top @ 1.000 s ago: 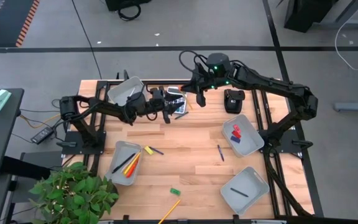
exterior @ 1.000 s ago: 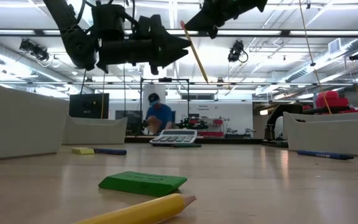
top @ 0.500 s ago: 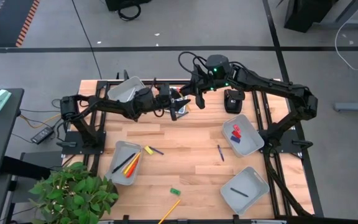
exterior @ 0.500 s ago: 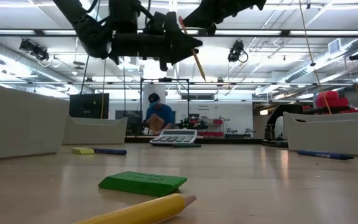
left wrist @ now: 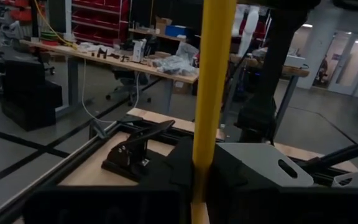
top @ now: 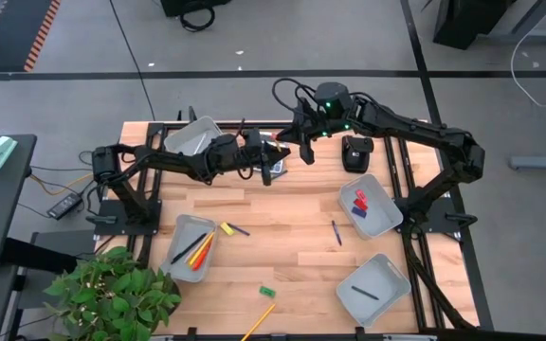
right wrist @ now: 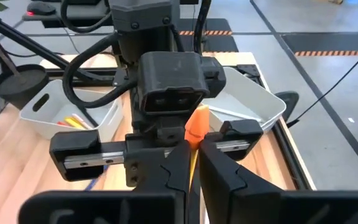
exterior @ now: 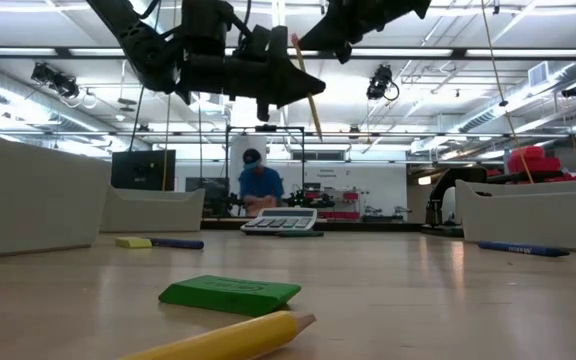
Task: Sort crayons/erasers/pens/pencils in bins
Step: Put the top yellow pencil into the top left gray bin
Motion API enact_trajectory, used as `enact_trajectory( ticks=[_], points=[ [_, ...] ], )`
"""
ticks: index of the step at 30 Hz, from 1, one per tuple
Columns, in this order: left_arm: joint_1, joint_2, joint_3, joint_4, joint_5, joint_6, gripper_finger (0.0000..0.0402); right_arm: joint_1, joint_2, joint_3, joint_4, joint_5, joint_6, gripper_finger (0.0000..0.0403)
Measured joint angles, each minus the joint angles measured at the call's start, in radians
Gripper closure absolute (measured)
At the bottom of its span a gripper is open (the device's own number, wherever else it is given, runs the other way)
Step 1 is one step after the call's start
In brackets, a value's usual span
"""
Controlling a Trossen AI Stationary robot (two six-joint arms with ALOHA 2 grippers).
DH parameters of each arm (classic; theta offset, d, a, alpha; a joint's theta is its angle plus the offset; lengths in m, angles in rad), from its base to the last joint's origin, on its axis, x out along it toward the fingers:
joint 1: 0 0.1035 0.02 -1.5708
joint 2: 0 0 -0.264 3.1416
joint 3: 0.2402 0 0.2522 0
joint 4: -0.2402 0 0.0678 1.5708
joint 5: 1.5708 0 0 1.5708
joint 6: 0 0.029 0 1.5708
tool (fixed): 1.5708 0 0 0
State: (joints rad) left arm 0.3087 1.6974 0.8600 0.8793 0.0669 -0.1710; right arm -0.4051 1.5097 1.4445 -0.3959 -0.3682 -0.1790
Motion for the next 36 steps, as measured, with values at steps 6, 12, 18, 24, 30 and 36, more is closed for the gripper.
enact_trajectory(
  ticks=[6, 12, 18, 24, 30, 36],
  points=[
    [0.007, 0.000, 0.000, -0.004, -0.005, -0.027, 0.0370, -0.001, 0.000, 0.001, -0.044, 0.000, 0.016, 0.0366],
    [0.009, 0.000, 0.000, -0.073, -0.005, -0.026, 0.0377, -0.001, 0.000, 0.001, -0.149, 0.000, -0.027, 0.0366],
    [0.044, -0.040, -0.002, -0.326, -0.030, -0.022, 0.0373, 0.015, 0.000, -0.014, -0.317, 0.000, -0.033, 0.0366],
    [0.112, -0.177, 0.000, -0.618, -0.050, -0.014, 0.0377, 0.071, -0.002, -0.134, -0.367, -0.001, -0.032, 0.0365],
    [0.182, -0.360, 0.000, -0.912, -0.158, -0.001, 0.0372, 0.130, 0.000, -0.359, -0.224, -0.011, 0.005, 0.0365],
    [0.269, -0.475, 0.000, -1.142, -0.243, -0.043, 0.0377, 0.173, 0.000, -0.605, 0.297, -0.010, 0.167, 0.0365]
  ],
)
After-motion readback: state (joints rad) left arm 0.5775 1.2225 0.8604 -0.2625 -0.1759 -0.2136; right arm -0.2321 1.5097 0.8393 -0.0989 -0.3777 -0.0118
